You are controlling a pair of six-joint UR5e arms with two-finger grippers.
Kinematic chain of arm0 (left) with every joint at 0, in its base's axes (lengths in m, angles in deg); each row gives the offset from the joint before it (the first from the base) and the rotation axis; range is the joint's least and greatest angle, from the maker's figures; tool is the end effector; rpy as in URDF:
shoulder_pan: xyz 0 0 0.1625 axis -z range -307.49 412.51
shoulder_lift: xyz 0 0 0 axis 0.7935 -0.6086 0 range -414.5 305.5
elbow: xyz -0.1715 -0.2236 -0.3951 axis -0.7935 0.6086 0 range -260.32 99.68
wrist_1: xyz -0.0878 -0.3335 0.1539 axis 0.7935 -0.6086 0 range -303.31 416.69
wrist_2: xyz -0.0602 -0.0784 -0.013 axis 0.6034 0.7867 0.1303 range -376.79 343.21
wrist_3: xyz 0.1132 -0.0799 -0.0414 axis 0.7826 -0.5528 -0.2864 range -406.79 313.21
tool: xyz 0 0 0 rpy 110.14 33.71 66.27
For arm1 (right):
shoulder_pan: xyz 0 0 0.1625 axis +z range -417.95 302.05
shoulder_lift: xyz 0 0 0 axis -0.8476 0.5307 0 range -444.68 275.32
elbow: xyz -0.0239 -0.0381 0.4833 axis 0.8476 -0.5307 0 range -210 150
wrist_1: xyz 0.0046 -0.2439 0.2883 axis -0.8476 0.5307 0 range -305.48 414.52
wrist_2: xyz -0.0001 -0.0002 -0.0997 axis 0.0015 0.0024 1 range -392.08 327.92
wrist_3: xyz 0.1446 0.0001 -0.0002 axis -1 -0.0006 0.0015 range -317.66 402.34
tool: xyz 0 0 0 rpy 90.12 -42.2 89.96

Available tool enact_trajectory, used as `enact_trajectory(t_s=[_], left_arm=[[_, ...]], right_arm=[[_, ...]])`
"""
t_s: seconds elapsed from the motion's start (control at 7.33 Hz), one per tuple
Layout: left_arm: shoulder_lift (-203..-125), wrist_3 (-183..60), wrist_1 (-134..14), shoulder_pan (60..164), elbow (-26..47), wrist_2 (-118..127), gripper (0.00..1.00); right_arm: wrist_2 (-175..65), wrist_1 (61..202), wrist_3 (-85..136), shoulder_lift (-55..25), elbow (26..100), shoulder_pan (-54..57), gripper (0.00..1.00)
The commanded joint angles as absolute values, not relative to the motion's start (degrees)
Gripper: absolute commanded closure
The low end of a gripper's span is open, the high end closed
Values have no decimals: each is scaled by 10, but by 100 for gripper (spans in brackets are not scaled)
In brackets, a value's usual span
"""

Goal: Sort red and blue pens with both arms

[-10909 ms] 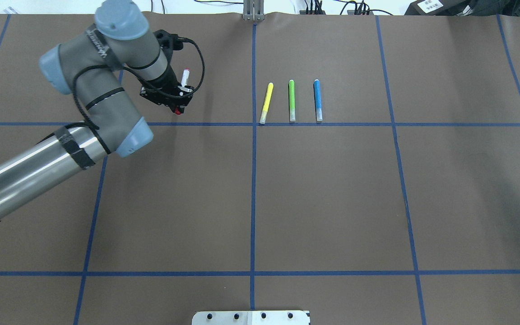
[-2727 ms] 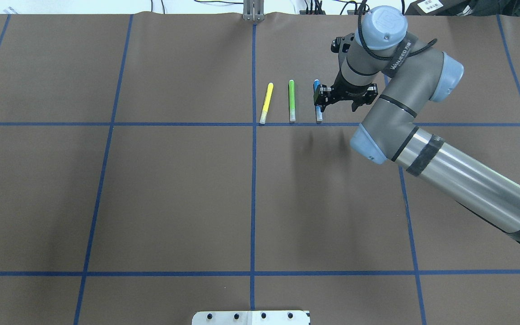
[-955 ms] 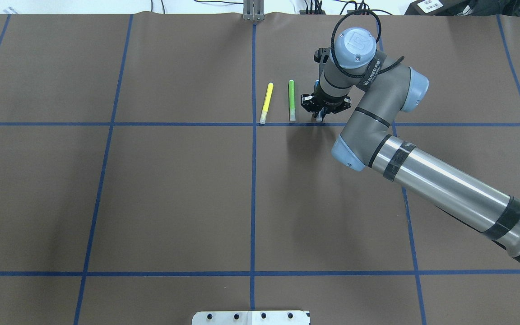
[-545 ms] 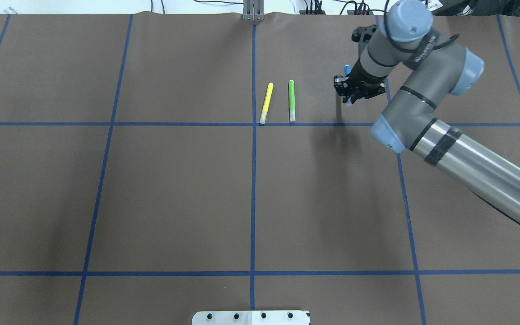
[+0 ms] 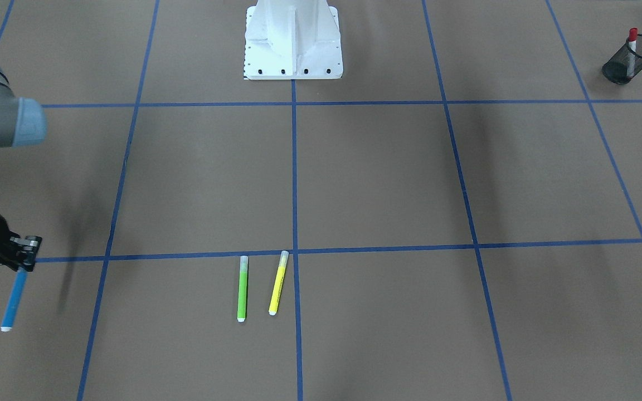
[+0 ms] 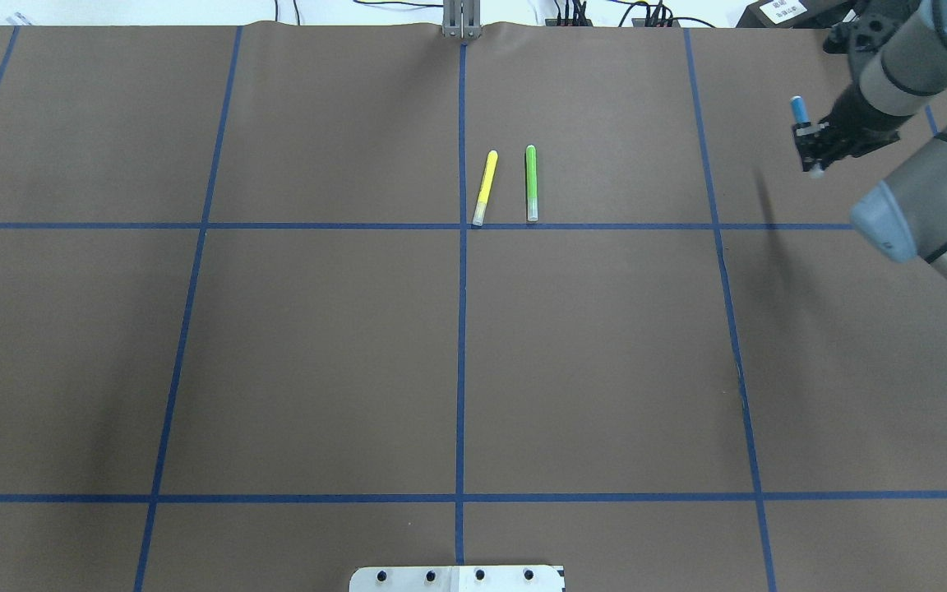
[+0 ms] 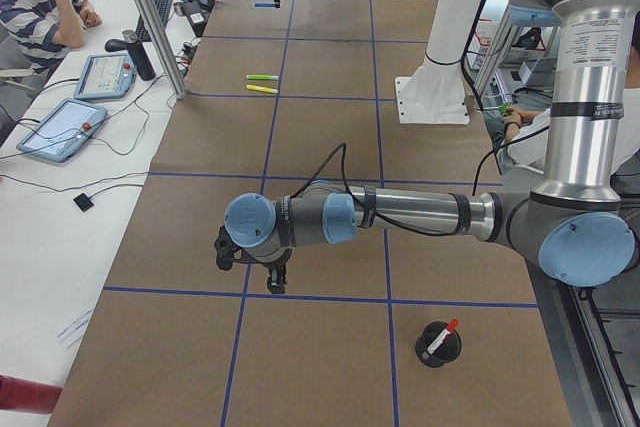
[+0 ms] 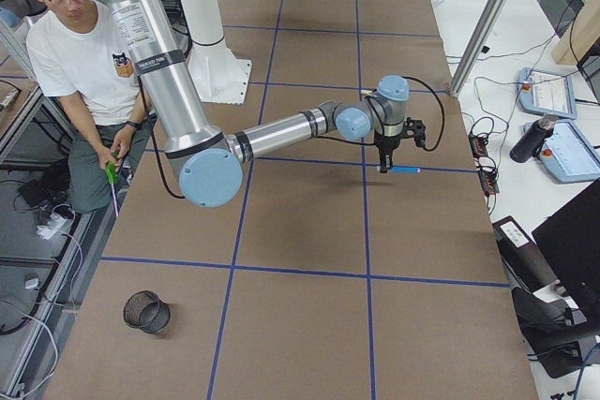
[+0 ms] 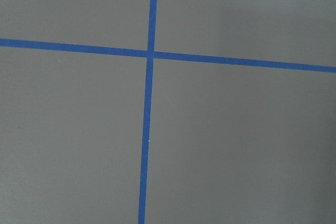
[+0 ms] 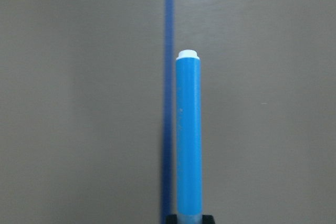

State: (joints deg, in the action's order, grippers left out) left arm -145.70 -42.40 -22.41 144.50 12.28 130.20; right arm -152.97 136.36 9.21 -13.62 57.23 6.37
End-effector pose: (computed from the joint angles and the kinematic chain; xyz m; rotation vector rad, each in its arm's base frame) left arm -0.0276 -0.4512 0.7148 -0.0581 0.9980 -0.0233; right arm -0.2236 -0.6013 0.5952 0.1003 -0.6654 0.0106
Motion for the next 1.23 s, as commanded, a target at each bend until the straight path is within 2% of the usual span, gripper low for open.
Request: enact_trajectory(t_s=[0.0,0.27,0.55,0.82,1.09], left_arm=[[-1492,-444,-228,1410,119,1302,0],[-1522,-488,-277,1378,106,1299,0],[-1526,-518,-328,1362,96,1298,0],[-1528,-536,-364,1351,96,1298,0],[-1532,-536,-377,1351,98,1298,0]], right_arm=[[-1534,1458,237,-56,604,109,100],[-1559,1587,389,9,638,167,100],[-1548,1739,495,76,711,212,100],[-1498,1857,650,113,712,239,100],[-1462,1936,702,173,715,255,100]])
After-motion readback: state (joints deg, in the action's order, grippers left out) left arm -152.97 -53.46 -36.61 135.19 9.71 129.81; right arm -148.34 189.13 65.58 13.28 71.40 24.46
